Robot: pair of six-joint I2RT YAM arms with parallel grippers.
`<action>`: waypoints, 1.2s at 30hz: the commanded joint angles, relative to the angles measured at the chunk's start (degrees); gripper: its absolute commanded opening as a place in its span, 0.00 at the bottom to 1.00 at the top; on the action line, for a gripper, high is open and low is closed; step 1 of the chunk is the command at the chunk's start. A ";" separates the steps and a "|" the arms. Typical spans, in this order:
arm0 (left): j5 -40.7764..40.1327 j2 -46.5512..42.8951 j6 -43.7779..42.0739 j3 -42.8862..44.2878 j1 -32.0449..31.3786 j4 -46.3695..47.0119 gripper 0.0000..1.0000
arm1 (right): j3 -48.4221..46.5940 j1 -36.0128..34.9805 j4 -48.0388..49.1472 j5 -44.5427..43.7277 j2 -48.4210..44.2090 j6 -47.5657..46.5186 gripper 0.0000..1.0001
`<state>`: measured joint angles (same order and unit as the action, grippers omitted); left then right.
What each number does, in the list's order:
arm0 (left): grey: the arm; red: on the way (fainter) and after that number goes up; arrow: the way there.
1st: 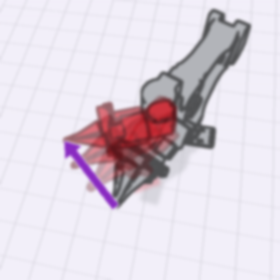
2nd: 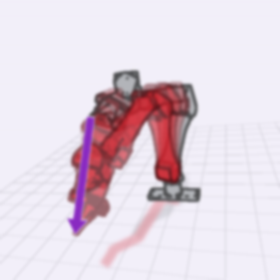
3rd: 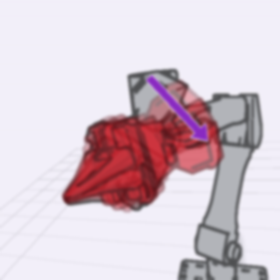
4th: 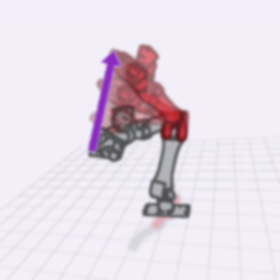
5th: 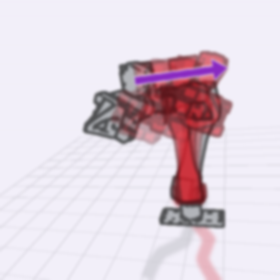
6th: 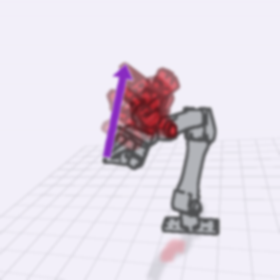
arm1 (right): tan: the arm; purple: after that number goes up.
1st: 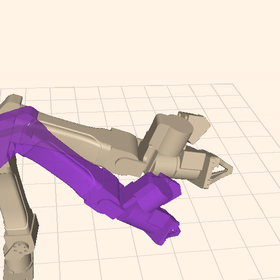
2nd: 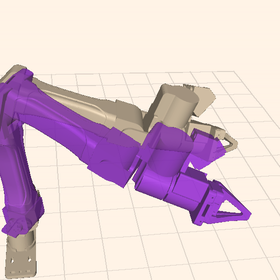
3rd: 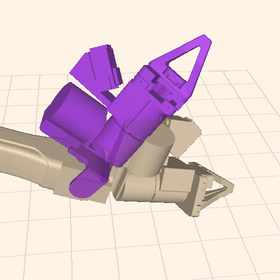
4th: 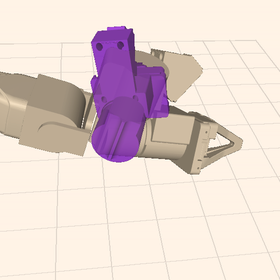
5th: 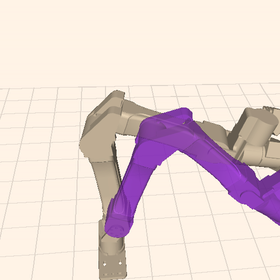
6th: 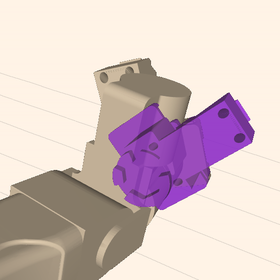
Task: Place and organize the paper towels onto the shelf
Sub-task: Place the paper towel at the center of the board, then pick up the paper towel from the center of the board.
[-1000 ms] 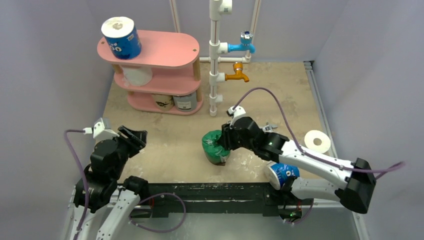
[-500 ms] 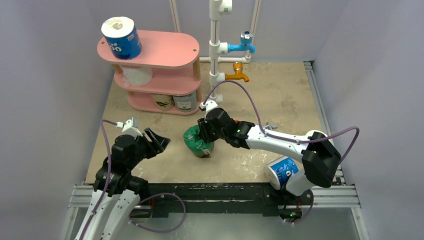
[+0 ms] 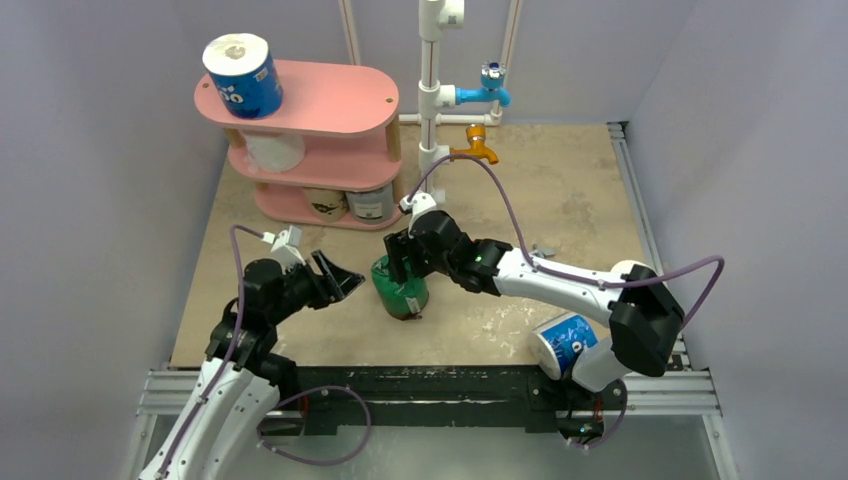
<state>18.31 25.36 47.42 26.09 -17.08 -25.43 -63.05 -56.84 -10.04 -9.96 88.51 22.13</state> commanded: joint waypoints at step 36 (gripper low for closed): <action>-2.81 18.30 4.53 -0.43 -3.66 16.62 0.55 | 6.07 3.34 5.65 1.89 -2.48 1.86 0.59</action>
<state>16.67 45.71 51.68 23.90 -20.40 -10.37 -59.55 -53.58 -6.48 -9.21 88.71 23.83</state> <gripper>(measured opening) 0.548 0.601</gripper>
